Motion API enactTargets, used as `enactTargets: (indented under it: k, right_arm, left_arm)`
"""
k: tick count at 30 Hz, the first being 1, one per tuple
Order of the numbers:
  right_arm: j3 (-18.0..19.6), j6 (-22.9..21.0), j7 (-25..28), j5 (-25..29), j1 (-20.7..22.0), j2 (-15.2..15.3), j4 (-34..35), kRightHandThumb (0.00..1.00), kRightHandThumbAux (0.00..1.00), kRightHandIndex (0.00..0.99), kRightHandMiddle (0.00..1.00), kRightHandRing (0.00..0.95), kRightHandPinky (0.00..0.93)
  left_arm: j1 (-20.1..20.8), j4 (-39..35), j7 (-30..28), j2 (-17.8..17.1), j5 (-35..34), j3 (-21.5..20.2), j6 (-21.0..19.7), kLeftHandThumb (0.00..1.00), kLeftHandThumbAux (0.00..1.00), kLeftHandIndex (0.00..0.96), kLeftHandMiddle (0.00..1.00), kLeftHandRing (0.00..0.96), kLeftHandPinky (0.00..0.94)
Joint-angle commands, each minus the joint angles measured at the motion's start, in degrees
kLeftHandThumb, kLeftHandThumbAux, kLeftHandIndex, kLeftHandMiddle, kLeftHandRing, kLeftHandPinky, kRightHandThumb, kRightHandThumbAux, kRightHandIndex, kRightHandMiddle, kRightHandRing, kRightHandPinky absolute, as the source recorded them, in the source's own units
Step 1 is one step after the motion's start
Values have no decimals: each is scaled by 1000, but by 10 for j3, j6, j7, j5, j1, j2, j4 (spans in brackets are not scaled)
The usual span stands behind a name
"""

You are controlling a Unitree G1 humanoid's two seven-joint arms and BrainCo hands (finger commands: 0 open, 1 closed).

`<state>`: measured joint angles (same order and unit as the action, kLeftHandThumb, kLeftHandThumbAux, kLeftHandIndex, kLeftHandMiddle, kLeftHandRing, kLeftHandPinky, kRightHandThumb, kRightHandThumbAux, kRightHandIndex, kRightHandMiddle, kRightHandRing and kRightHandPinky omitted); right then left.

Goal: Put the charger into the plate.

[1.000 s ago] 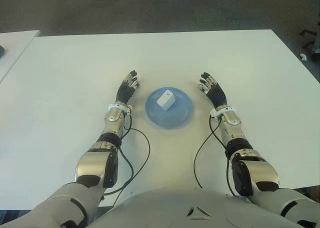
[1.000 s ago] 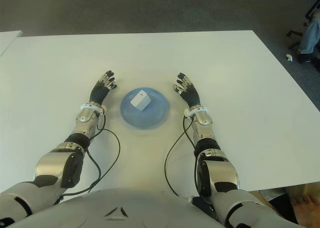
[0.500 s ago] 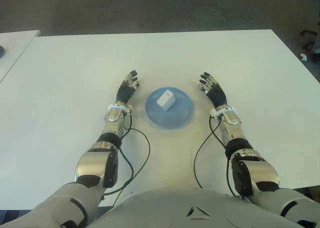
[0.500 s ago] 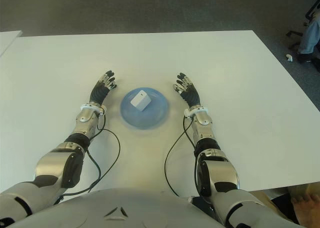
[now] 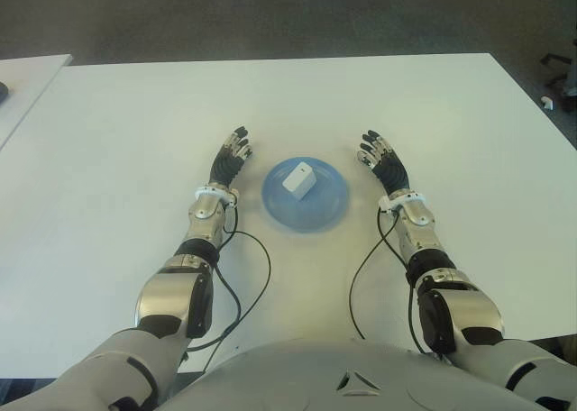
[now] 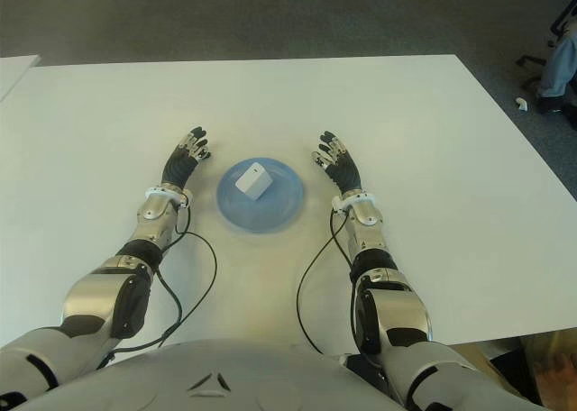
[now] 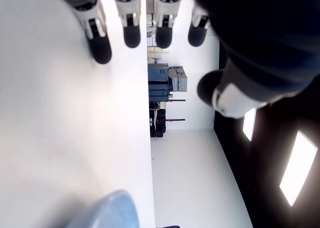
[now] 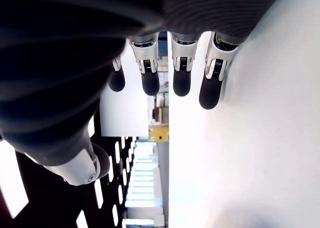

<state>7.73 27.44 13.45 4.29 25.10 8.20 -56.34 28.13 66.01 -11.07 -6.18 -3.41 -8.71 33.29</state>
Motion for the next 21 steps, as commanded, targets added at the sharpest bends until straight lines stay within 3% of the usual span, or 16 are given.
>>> enactTargets:
  k: [1,21]
  right_arm:
    - [-2,-15,-4,-3,-7,0,-13,0,683,6,97,78,59]
    - [-2,-16,-7,-3,-5,-1,-16,0,678,14,107,79,56]
  left_arm:
    - [-4,12,-6,-1,-2,-2,-13,0,616,0,0,0,0]
    - [-3,13,-11,-1,-8,-4,-18,0,617,0,0,0,0]
